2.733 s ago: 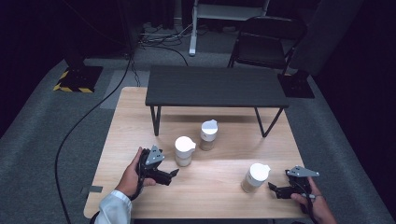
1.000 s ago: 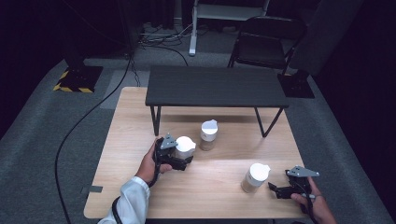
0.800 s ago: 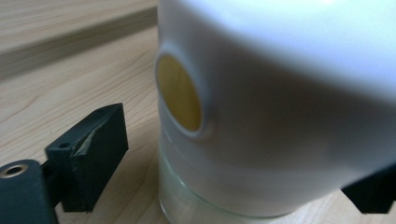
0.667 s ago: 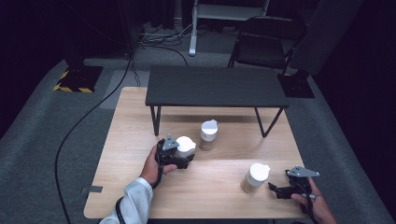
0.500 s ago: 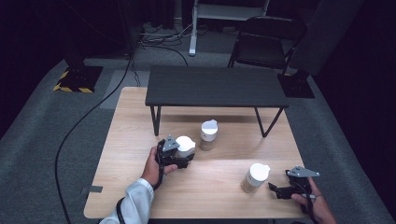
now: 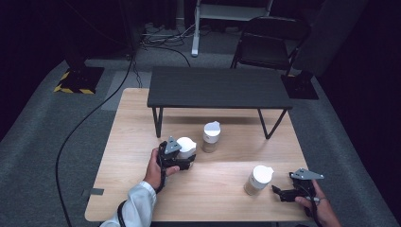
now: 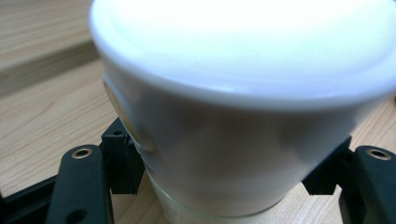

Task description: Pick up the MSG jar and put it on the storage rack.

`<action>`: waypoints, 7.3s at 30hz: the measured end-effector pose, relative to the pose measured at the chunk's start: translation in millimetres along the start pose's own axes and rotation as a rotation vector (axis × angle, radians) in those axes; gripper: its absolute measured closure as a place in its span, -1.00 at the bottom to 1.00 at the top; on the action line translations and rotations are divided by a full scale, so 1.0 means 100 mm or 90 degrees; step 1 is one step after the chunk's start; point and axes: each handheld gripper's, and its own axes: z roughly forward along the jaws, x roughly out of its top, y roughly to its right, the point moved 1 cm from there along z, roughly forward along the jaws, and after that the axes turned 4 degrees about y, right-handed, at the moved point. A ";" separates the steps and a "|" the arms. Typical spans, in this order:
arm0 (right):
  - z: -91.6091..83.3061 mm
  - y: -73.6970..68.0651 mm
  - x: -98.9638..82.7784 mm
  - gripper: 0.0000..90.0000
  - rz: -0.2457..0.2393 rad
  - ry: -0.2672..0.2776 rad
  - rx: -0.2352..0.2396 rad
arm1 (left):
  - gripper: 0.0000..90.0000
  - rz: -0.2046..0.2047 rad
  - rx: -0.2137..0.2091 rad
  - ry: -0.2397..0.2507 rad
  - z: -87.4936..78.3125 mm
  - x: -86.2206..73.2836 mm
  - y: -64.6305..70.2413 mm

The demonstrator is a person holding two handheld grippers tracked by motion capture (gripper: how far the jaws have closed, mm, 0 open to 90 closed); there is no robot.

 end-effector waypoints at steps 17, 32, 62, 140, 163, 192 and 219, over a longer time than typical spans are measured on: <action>0.00 0.00 0.00 -1.00 0.000 0.000 0.001 | -0.34 0.007 0.013 0.034 -0.19 0.13 0.09; 0.00 0.00 0.00 -1.00 0.000 0.000 0.001 | -0.34 0.001 0.024 0.052 -0.32 0.32 0.18; 0.00 0.00 0.00 -1.00 0.000 0.000 0.001 | -0.34 0.009 0.052 0.087 -0.43 0.91 0.25; 0.00 0.00 0.00 -1.00 0.000 0.001 0.000 | -0.34 -0.020 0.162 0.168 -0.15 2.12 -0.10; -0.01 0.00 0.00 -1.00 0.000 0.000 0.001 | -0.35 -0.017 0.188 0.136 -0.01 2.12 -0.13; -0.01 0.00 -0.01 -1.00 -0.001 -0.001 0.002 | -0.46 -0.005 0.190 0.146 0.07 2.02 -0.11; -0.01 0.00 -0.01 -1.00 -0.001 -0.001 0.002 | -0.99 0.014 0.192 0.173 -0.11 1.77 -0.08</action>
